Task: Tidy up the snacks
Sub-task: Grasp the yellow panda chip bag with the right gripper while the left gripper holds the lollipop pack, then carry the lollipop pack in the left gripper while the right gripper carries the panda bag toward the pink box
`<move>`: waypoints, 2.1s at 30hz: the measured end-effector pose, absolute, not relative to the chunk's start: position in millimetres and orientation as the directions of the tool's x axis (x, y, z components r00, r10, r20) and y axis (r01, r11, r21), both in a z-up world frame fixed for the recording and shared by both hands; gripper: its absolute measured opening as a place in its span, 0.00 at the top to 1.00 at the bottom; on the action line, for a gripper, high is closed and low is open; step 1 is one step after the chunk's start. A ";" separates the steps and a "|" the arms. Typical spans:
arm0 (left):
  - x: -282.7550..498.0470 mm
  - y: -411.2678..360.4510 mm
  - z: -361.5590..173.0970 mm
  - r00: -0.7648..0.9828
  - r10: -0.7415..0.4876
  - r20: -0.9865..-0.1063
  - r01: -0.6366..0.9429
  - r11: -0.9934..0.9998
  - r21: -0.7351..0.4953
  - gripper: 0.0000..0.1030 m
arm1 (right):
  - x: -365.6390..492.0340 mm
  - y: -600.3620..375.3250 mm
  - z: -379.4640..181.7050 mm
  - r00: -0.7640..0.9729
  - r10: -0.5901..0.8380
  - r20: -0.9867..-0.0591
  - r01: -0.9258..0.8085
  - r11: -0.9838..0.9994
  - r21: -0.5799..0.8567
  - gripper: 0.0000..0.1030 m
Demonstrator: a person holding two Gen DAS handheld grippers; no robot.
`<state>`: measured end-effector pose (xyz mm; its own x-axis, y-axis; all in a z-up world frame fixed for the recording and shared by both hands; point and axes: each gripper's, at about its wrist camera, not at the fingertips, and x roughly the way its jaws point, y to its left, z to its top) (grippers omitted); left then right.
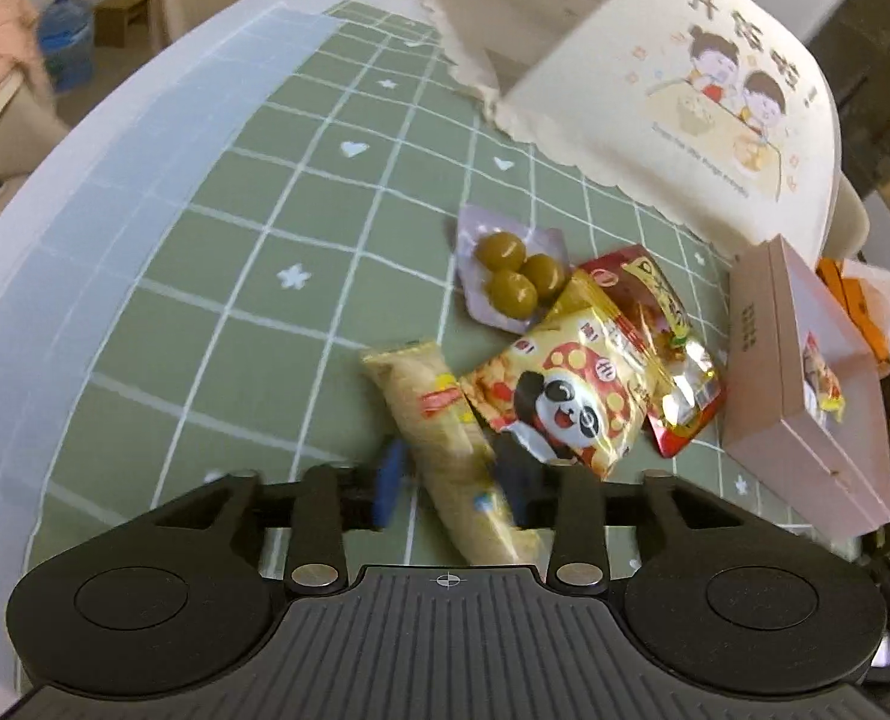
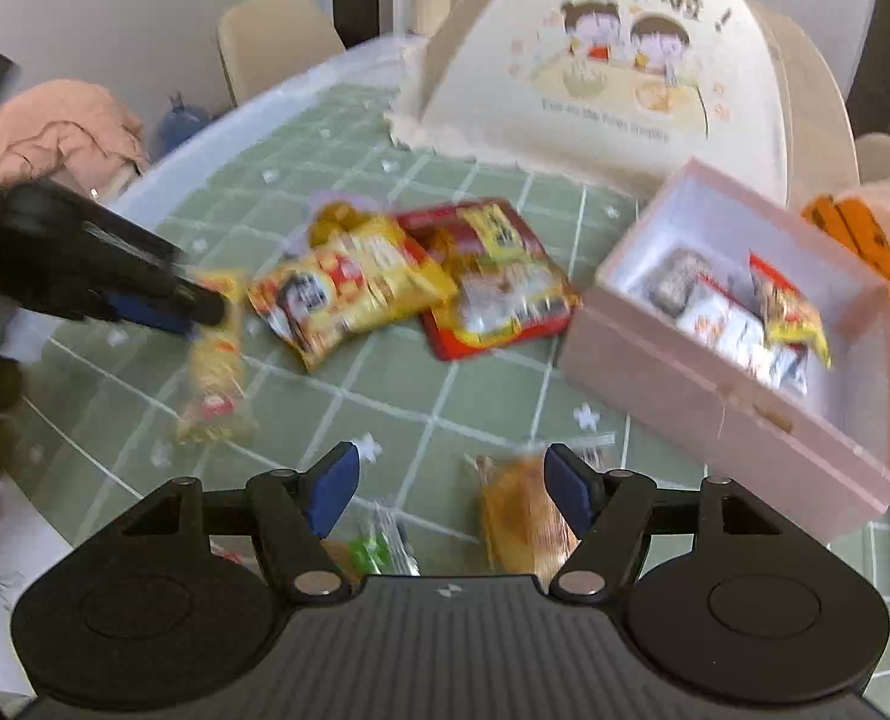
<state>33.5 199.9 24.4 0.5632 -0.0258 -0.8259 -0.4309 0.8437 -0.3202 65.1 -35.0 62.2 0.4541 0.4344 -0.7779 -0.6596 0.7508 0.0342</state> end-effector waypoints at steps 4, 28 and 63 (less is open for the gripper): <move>37.9 190.5 21.7 0.563 -0.008 -0.826 -0.339 0.910 -0.240 0.53 | 96.2 -10.9 63.2 0.408 0.445 -0.797 -0.608 0.784 0.127 0.30; -5.0 175.8 62.9 0.625 0.006 -0.780 -0.252 0.948 -0.195 0.46 | 111.4 14.1 42.0 0.218 0.475 -0.853 -0.707 0.679 0.197 0.65; -0.4 25.3 23.2 0.382 -0.189 -0.905 0.394 0.919 -0.025 0.44 | 83.6 -88.1 22.1 0.352 0.428 -0.833 -0.636 0.762 0.122 0.27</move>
